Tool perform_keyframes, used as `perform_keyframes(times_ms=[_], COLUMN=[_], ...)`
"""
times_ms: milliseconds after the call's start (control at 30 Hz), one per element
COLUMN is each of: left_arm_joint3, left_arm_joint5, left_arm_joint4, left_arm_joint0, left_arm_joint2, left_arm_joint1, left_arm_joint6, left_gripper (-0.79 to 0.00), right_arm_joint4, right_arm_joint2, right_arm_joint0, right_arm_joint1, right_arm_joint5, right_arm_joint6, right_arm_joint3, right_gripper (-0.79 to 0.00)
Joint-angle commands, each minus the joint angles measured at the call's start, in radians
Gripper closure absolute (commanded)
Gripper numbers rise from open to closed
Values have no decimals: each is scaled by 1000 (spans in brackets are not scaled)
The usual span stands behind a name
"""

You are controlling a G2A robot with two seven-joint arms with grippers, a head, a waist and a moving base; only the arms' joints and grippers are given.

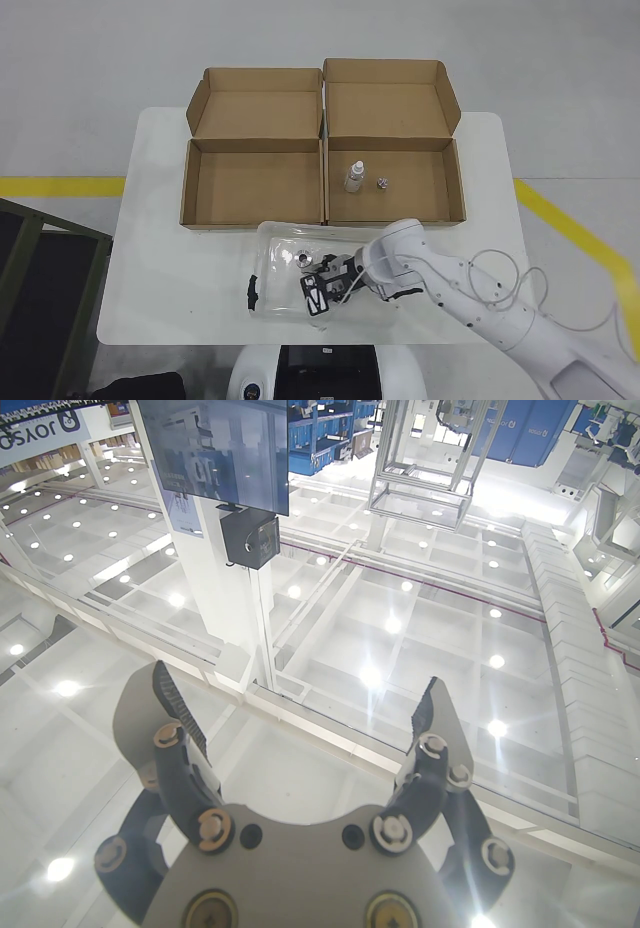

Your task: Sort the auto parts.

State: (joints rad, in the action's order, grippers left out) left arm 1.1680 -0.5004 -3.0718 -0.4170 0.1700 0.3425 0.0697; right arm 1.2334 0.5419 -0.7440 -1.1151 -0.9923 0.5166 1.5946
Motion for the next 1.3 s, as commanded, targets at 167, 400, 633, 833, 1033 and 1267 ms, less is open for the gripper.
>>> perform_keyframes(times_ms=[167,400,633,833,1033,1267], left_arm_joint3=[0,0,0,0,0,0], left_arm_joint5=[0,0,0,0,0,0], left_arm_joint4=[0,0,0,0,0,0], left_arm_joint0=[0,0,0,0,0,0], left_arm_joint2=[0,0,0,0,0,0], left_arm_joint1=[0,0,0,0,0,0], left_arm_joint6=[0,0,0,0,0,0], left_gripper=[-785,-785,-785,-785,-785,-785], right_arm_joint4=[0,-7,-32,-63,-95,-124], right_arm_joint2=[0,5,7,36,87,117], right_arm_joint0=[5,1,10,15,9,11], right_arm_joint1=[-7,-9,-5,13,45,76], right_arm_joint5=[-3,-20,-20,-20,-20,-20], right_arm_joint6=[-10,-32,-56,-84,-110,-127], right_arm_joint3=[-4,-1,-6,12,58,118], right_gripper=[-382,-209,0,0,0,0])
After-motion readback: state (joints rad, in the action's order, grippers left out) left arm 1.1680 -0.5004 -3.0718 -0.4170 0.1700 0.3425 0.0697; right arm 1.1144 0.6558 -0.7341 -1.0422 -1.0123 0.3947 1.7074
